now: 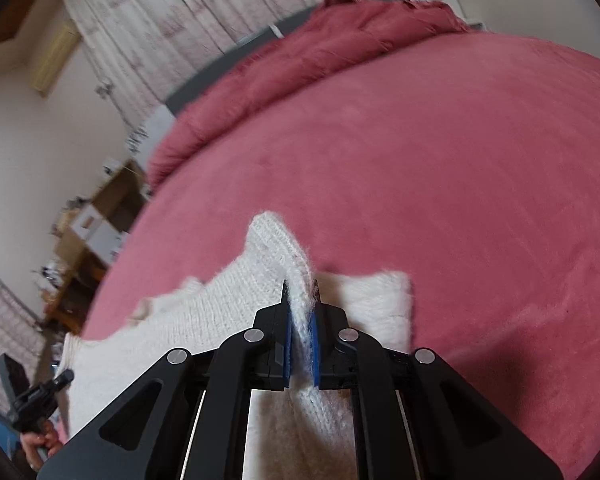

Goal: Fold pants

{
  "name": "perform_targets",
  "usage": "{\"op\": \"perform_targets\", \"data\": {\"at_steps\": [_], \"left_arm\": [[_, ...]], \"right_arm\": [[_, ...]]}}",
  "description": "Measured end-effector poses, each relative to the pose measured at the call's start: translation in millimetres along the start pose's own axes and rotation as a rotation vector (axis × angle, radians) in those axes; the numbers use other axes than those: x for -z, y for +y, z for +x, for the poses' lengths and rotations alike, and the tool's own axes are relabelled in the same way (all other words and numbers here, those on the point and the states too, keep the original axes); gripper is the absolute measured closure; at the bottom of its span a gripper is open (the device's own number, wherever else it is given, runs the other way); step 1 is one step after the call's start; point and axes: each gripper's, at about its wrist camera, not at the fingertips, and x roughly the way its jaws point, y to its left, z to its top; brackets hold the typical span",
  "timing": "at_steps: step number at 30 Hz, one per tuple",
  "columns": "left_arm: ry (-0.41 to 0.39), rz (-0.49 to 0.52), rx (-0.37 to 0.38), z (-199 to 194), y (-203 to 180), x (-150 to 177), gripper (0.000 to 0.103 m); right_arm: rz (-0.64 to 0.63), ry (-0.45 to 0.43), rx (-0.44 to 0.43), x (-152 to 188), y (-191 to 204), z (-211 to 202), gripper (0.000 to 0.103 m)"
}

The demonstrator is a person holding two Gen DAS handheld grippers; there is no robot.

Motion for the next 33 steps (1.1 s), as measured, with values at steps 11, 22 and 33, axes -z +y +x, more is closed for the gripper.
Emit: {"op": "perform_targets", "data": {"at_steps": [11, 22, 33], "left_arm": [[-0.048, 0.095, -0.069, 12.0, -6.3, 22.6, 0.082], [-0.037, 0.189, -0.14, -14.8, -39.8, 57.5, 0.041], [0.026, 0.27, -0.209, -13.6, -49.0, 66.3, 0.038]], "right_arm": [[-0.028, 0.034, 0.067, 11.0, -4.7, 19.2, 0.095], [-0.15, 0.006, 0.144, 26.8, 18.1, 0.9, 0.062], [-0.143, 0.046, 0.153, 32.1, 14.4, -3.3, 0.062]]}}
